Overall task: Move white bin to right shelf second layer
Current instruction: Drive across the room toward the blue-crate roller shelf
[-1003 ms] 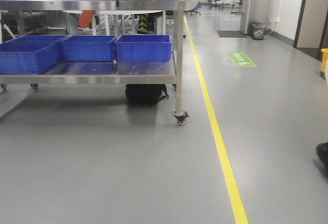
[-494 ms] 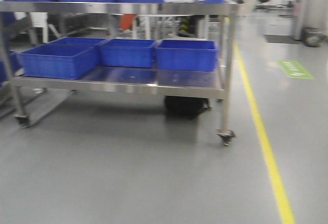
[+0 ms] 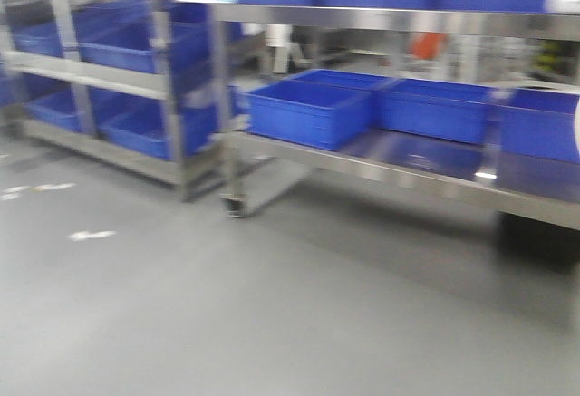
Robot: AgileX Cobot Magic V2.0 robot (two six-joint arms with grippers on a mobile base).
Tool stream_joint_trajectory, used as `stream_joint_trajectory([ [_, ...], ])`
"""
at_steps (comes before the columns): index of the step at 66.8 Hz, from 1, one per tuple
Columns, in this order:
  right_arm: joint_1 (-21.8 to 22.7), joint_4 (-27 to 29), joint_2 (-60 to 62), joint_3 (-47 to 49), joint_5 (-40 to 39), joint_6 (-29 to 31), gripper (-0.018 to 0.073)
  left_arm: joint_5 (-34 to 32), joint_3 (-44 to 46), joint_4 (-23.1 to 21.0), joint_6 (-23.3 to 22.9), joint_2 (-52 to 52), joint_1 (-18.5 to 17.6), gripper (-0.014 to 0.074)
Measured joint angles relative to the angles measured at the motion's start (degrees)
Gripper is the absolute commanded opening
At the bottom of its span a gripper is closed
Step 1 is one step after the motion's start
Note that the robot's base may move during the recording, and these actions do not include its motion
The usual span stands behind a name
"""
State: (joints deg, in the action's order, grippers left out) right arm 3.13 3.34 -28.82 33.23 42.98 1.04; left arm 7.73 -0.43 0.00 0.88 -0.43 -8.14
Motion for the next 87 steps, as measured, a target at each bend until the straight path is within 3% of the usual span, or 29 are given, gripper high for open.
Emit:
stream_joint_trajectory([
  [87, 0.0, 0.1, 0.0, 0.0, 0.0, 0.0, 0.0041, 0.0, 0.0, 0.0, 0.0, 0.0, 0.0, 0.0085],
])
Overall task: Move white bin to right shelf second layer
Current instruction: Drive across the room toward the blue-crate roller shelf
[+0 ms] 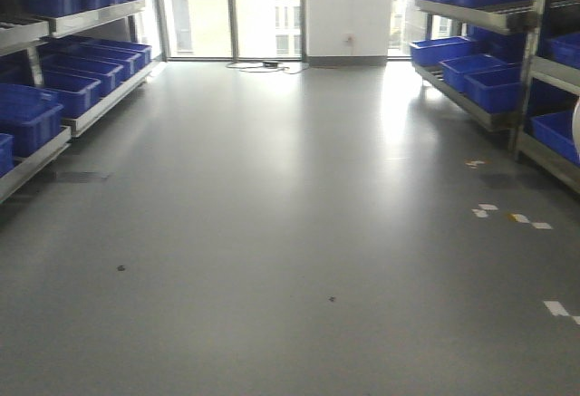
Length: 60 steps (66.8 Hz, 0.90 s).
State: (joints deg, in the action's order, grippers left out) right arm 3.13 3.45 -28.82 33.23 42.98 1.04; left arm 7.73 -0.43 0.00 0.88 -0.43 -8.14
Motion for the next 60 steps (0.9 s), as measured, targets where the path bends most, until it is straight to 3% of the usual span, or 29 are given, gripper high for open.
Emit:
stream_joint_trajectory([
  [60, 0.0, 0.0, 0.0, 0.0, 0.0, 0.0, 0.0041, 0.0, 0.0, 0.0, 0.0, 0.0, 0.0, 0.0085],
])
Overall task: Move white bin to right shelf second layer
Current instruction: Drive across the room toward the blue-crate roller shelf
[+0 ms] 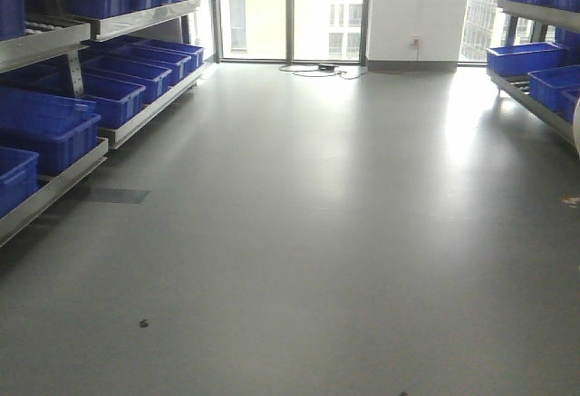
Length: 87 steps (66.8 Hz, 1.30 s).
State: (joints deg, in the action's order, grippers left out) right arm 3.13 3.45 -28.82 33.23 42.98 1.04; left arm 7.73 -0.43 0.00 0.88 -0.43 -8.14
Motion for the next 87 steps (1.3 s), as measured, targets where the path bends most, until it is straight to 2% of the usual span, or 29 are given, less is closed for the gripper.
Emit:
stream_joint_trajectory([
  [87, 0.0, 0.0, 0.0, 0.0, 0.0, 0.0, 0.0041, 0.0, 0.0, 0.0, 0.0, 0.0, 0.0, 0.0085],
])
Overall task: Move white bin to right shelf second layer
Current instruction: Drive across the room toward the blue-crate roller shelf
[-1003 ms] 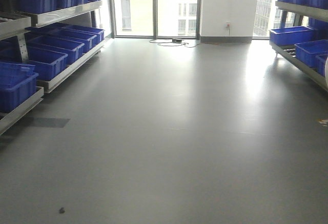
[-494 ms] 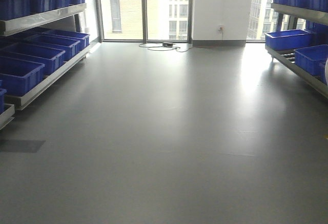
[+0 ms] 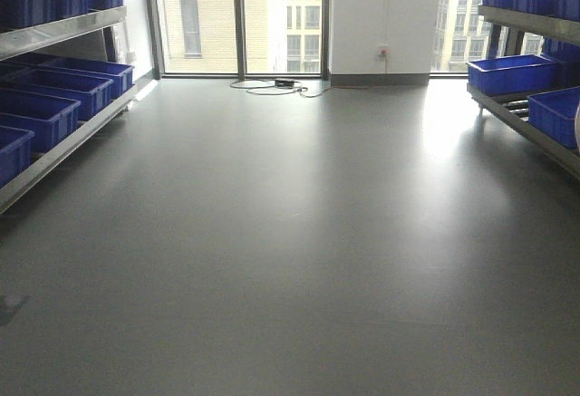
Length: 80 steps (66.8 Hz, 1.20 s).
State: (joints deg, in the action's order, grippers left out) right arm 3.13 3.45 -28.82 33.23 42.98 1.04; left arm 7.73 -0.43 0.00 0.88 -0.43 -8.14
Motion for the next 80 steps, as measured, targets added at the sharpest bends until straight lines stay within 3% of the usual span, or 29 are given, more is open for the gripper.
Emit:
stream_joint_trajectory([
  [80, 0.0, 0.0, 0.0, 0.0, 0.0, 0.0, 0.0041, 0.0, 0.0, 0.0, 0.0, 0.0, 0.0, 0.0085],
])
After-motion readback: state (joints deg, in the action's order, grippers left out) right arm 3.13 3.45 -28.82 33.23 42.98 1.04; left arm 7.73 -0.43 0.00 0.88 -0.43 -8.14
